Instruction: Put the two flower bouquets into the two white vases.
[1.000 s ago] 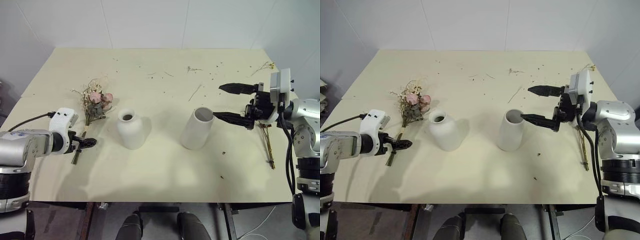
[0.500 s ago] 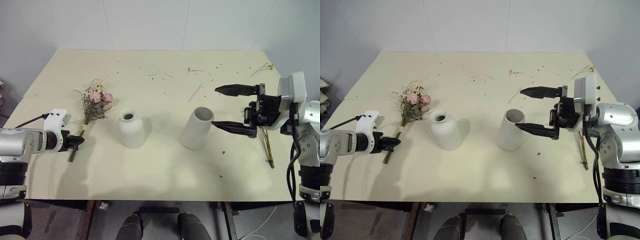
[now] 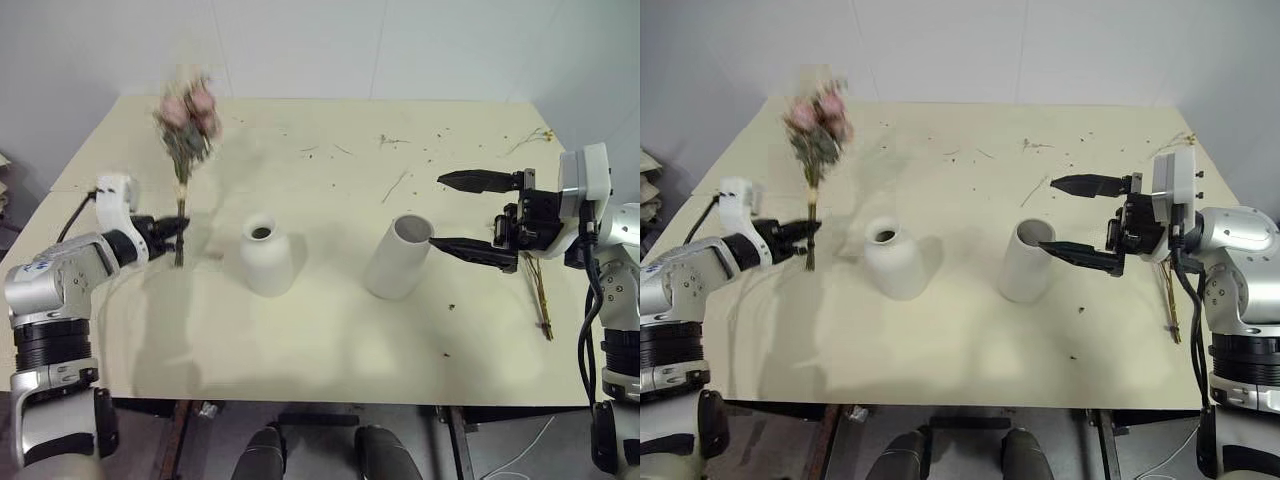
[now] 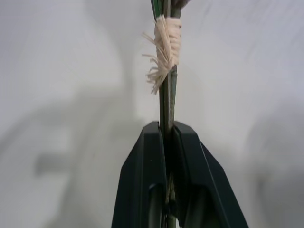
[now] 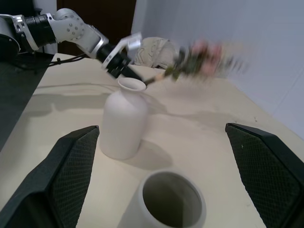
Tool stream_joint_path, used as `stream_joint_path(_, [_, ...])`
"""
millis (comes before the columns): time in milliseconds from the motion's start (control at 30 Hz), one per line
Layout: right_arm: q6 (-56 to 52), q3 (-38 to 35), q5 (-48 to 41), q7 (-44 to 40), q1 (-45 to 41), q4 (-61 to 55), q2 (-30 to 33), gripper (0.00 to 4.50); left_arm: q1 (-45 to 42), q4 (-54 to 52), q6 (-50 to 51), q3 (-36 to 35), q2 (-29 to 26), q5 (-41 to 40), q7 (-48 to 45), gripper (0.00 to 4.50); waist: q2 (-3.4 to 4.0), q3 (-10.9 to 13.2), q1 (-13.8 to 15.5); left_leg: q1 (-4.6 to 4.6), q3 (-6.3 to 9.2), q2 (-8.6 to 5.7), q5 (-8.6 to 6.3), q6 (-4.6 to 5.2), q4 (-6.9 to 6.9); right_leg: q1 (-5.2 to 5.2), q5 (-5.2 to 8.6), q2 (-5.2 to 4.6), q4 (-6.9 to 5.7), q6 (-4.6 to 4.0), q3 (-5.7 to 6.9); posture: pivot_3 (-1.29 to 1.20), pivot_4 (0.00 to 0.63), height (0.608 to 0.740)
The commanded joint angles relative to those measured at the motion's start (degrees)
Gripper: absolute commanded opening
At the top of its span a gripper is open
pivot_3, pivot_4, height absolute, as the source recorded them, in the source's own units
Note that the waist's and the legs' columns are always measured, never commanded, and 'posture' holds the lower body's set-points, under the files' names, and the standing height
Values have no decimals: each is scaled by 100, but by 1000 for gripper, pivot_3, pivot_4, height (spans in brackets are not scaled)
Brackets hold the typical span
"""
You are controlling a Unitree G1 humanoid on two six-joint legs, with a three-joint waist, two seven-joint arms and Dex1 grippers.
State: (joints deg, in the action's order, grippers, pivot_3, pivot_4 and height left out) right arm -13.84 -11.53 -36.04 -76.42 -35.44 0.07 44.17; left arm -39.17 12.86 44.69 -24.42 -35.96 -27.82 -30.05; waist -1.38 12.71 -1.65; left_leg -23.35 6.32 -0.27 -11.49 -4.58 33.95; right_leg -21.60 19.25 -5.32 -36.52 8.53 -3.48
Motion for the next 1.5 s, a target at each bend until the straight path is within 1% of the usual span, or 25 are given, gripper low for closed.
stream_joint_path(33, [78, -129, -13, 67, -135, -9, 70, 4500, -189, -748, -1074, -609, 248, -739, -550, 2, 0, 0, -11, -1, -1, 1, -2, -1, 0, 0, 0, 1, 4, 0, -1, 0, 150, 740])
stream_joint_path(100, [83, -127, 13, 117, -155, 22, 41, 4500, -227, -1051, -1447, -719, 419, -1138, -973, 2, 0, 0, -2, -4, -3, 2, -3, -2, 0, -1, 0, 1, 7, 1, -1, 0, 150, 740])
stream_joint_path(200, [99, -118, 38, 178, -165, 43, -1, 4500, -159, -1315, -1524, -635, 589, -1558, -1253, 2, 0, 0, 8, -5, -4, 1, -4, -3, 1, 0, 1, 0, 12, 1, -1, 0, 150, 740])
stream_joint_path(333, [158, -126, 67, 294, -137, 58, -61, 4500, -32, -1623, -1691, -299, 717, -1770, -1658, 2, 0, 0, 10, -3, -4, 1, -5, -1, 11, 3, 0, 2, 3, 3, -1, 0, 150, 740])
stream_joint_path(400, [171, -137, 72, 331, -132, 63, -72, 4500, -25, -1648, -1610, -201, 725, -1874, -1694, 2, 0, 0, 9, -3, -4, 0, -5, 0, 14, 4, -2, 3, 2, 6, -2, 0, 150, 740])
stream_joint_path(500, [194, -153, 83, 376, -143, 82, -89, 4500, 6, -1615, -1697, -83, 796, -1890, -1718, 2, 0, 0, 3, -3, -4, 0, -5, 0, 15, 5, -3, 2, 2, 7, -3, 0, 150, 740])
stream_joint_path(633, [200, -172, 60, 522, -106, -12, -113, 4500, 201, -1416, -2105, 264, 1064, -1655, -1980, 2, 0, 0, 2, -2, -4, 1, -6, 2, 13, 5, -3, 4, 5, 7, -4, 0, 150, 740])
stream_joint_path(900, [144, -249, 31, 669, -37, -141, -35, 4500, 347, -1049, -2725, 607, 1230, -1372, -2246, 2, 0, 0, 9, -3, -4, 0, -6, 2, 13, 5, -3, 4, 6, 7, -4, 0, 150, 740])
stream_joint_path(1167, [85, -298, 8, 806, 58, -257, -10, 4500, 611, -1119, -2669, 724, 1352, -1470, -2270, 2, 0, 0, 6, -4, -4, 1, -7, 5, 12, 5, -3, 4, 9, 7, -4, 0, 150, 740])
stream_joint_path(1400, [73, -299, 10, 867, 67, -272, -18, 4500, 892, -1264, -2698, 805, 1209, -1400, -2351, 2, 0, 0, 11, -4, -4, 1, -8, 6, 13, 5, -3, 4, 8, 6, -4, 0, 150, 740])
stream_joint_path(1467, [80, -289, 17, 873, 59, -264, -24, 4500, 909, -1216, -2804, 806, 1182, -1284, -2293, 662, 0, 0, 10, -4, -4, 1, -8, 6, 13, 5, -3, 4, 9, 6, -5, 0, 150, 740])
stream_joint_path(1500, [79, -284, 16, 881, 53, -261, -31, 4500, 908, -1207, -2777, 811, 1179, -1294, -2286, 829, 0, 0, 10, -3, -4, 1, -8, 6, 13, 5, -3, 4, 9, 6, -5, 0, 150, 740])
